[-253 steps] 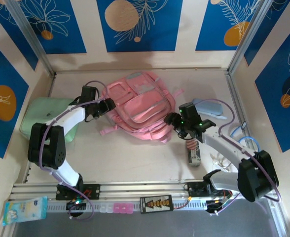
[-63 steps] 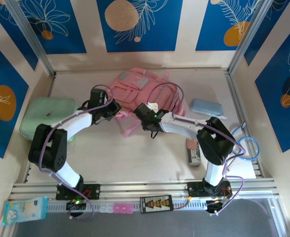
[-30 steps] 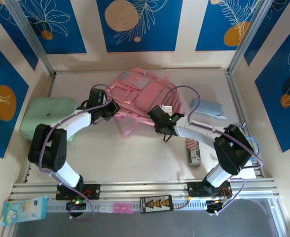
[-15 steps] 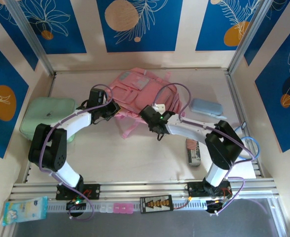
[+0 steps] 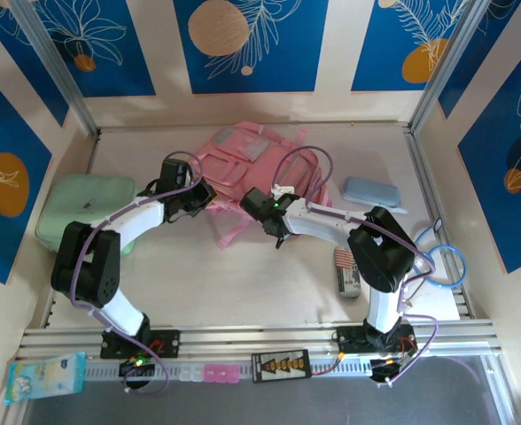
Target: Pack books, pencil case, and school supplies into a backpack
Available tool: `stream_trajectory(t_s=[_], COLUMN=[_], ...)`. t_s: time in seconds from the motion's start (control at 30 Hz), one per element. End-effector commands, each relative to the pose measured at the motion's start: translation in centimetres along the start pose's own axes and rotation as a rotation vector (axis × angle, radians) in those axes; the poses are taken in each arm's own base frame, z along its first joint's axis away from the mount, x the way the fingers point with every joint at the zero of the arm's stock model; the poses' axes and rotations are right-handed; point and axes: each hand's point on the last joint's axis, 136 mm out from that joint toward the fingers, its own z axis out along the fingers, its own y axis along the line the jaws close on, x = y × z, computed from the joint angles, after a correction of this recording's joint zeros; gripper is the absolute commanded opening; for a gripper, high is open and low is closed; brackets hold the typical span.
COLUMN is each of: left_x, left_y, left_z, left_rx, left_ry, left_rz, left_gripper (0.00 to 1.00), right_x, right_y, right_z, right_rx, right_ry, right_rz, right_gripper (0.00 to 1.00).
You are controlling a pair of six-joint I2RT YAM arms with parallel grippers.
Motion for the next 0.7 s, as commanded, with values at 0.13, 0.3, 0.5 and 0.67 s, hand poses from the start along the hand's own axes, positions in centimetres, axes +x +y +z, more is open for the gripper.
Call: stream_trajectory(t_s=[0.13,0.3,0.5,0.67], left_x=[-2.2,-2.1,-2.1,-2.1], left_y=[-1.7,-1.3,-1.4,-1.5], left_z=[-0.8,-0.8,-0.7,-0.8], left_rx=[0.044,0.021,0.028,0.029], left_ry=[-0.046,-0.033,-0.031,-0.029], left_rz=[0.036,0.054,0.05,0.051], left_gripper=[0.0,0.0,0.0,0.0], right_x=[0.3,0.6,0.4,-0.5], right_y=[-1.5,-1.4,-0.4,0.9], right_z=[-0.2,-0.4,0.4,0.1], right_rx=[0.008,-0.043,-0.082,-0.132], right_ry=[-0.02,-0.027,-0.032,-0.063], right_rz=[-0.051,-0.089,-0.139,-0.169], right_gripper=[0.2,0.23,0.19,0.23])
